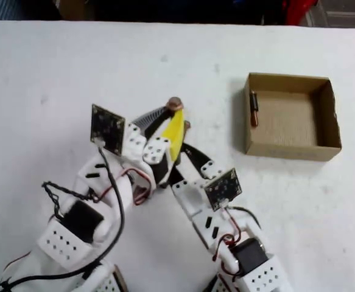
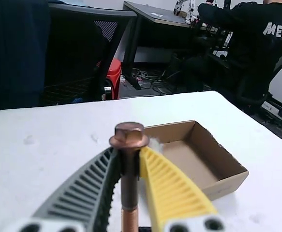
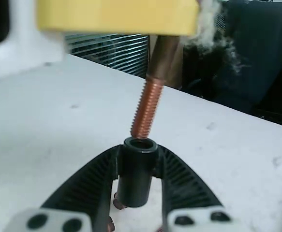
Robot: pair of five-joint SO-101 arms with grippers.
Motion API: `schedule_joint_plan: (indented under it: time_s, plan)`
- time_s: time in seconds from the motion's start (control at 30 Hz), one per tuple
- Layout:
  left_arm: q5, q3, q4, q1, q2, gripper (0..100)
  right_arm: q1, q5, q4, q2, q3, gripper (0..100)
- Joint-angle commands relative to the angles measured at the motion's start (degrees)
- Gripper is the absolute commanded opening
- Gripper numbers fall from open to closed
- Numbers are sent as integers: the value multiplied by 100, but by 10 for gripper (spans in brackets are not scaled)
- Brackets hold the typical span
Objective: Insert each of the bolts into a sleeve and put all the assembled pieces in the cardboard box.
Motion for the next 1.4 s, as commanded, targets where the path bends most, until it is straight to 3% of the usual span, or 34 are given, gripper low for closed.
schedule_joint_plan:
  time_s: [0.0,0.33,0.53,0.7,1.0,1.37]
  plan:
    - [97,18,-229,40,-163,23,-22,70,-110,-48,44,17]
    - [79,738,-1248,40,-163,23,-22,70,-110,-48,44,17]
    - [114,862,-1204,40,-163,23,-4,62,-110,-48,44,16]
    - [123,888,-1169,57,-163,23,13,-668,-110,-48,44,16]
    - [123,1011,-1169,75,-163,23,22,-659,-110,-48,26,16]
    - [114,1301,-1169,84,-163,23,576,-703,-110,-57,-105,16]
